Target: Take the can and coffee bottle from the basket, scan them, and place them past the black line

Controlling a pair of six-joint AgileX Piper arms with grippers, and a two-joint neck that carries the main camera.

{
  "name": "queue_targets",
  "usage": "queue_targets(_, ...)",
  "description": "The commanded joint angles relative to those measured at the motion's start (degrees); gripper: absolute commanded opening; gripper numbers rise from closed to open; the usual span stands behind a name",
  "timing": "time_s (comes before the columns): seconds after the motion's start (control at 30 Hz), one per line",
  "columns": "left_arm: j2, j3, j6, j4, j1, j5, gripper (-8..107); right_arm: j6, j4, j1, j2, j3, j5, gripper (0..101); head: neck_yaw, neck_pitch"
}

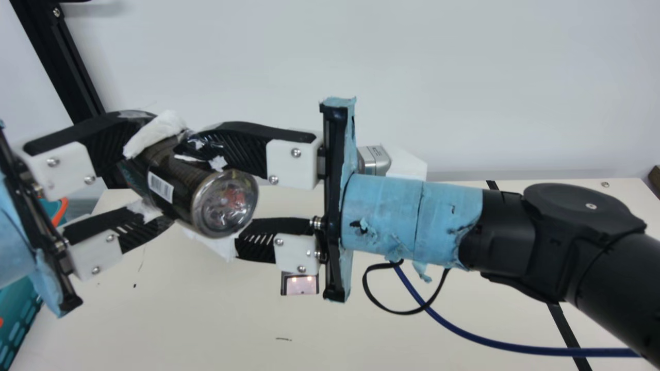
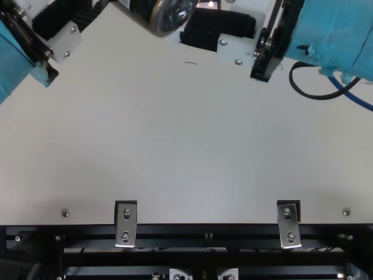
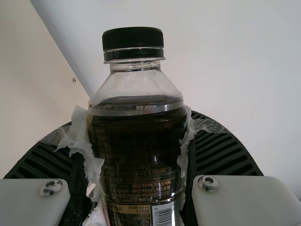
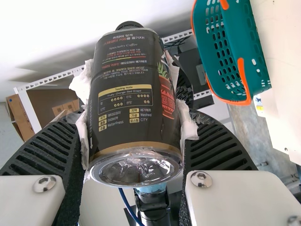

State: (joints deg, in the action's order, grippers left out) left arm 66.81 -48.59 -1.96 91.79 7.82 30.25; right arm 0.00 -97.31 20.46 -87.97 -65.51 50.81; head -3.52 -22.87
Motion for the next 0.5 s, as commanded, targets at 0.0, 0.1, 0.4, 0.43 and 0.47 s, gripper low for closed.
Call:
queue_targets(0.0, 0.0, 0.0, 0.0, 0.0, 0.0, 0.0, 10, 0.0, 0.0, 0.0, 0.0, 0.0, 0.0, 0, -0.2, -1.8)
queue_targets(0.1, 0.0, 0.0, 0.0, 0.0, 0.0, 0.0, 58, 0.0, 0.0, 0.0, 0.0, 0.0, 0.0, 0, -0.2, -1.8)
queue_targets(0.4, 0.0, 0.0, 0.0, -0.2, 0.0, 0.0, 90, 0.0, -0.1, 0.0, 0.0, 0.0, 0.0, 0, -0.2, -1.8)
queue_targets(0.43, 0.0, -0.1, 0.2, -0.4, 0.0, 0.0, 90, 0.0, -0.1, 0.0, 0.0, 0.0, 0.0, 0, -0.2, -1.8)
queue_targets(0.47, 0.0, -0.1, 0.1, -0.3, -0.2, -0.1, 90, 0.0, -0.1, 0.0, 0.0, 0.0, 0.0, 0, -0.2, -1.8)
